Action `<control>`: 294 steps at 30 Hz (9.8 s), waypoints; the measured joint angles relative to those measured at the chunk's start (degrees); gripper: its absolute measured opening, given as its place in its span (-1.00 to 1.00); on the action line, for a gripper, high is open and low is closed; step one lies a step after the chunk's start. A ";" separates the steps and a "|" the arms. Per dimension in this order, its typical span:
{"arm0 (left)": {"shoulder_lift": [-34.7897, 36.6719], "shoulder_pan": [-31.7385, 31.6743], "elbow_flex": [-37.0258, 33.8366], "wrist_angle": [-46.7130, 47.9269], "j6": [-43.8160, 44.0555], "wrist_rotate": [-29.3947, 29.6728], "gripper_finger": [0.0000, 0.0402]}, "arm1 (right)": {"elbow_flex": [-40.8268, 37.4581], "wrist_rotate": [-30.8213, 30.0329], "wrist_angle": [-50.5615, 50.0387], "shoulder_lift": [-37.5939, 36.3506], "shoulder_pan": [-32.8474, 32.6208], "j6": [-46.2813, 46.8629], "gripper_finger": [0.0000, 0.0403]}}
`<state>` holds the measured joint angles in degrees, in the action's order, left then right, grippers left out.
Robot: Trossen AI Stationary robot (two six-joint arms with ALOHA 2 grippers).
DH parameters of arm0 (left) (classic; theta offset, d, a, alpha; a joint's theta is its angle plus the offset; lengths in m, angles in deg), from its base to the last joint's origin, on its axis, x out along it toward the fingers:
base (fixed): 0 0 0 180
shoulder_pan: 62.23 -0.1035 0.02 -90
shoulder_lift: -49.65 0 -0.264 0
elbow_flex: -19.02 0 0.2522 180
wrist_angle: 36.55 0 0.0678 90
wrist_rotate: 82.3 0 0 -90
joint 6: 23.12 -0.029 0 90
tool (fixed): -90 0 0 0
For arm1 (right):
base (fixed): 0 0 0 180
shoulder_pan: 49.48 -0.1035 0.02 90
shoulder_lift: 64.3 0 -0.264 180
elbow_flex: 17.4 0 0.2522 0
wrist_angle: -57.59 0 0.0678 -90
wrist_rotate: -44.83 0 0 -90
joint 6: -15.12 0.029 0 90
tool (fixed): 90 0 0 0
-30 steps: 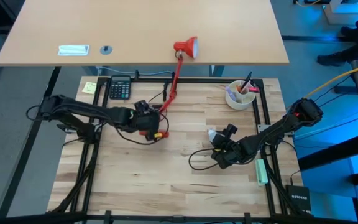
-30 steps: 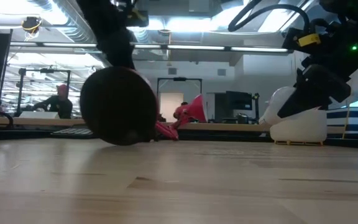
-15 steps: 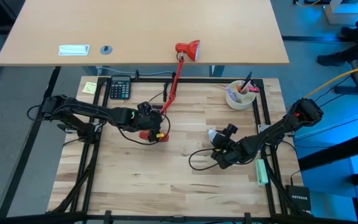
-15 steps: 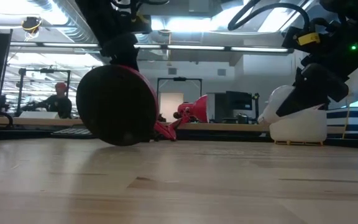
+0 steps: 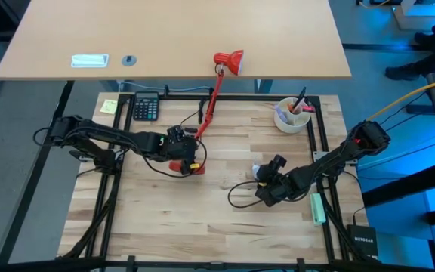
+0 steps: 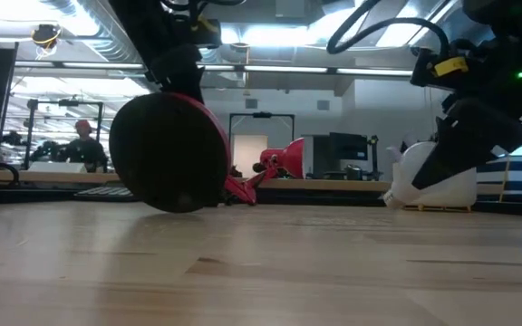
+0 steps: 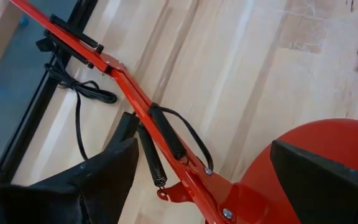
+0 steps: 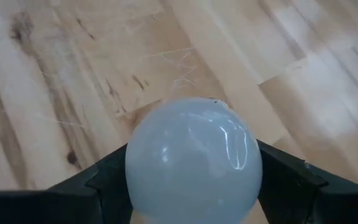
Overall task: Screw lightbulb
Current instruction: Remove the light bulb from the lamp, then adjust the lamp, then return to home Position
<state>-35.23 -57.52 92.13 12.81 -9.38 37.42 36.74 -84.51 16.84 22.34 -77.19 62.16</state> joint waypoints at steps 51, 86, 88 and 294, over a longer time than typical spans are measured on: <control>-14.56 -28.39 2.73 -11.77 8.35 -27.51 0.76 | 11.98 -9.96 -17.52 -12.12 -1.53 3.53 0.66; -14.57 -22.47 2.56 -15.43 -1.95 -19.18 -0.90 | 11.91 -10.04 -18.22 -12.12 -1.53 3.49 0.66; -12.74 -22.19 2.58 -15.22 -0.94 -18.83 -0.90 | 11.91 -10.04 -18.21 -12.12 -1.53 3.49 0.66; 84.56 -1.18 -58.80 -36.89 -12.28 -25.09 -0.92 | -39.91 28.41 30.04 -83.37 16.87 -38.46 -0.87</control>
<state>49.33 -58.70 33.34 -24.09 -21.67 12.32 -3.17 -56.11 46.88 -61.03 -60.31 23.69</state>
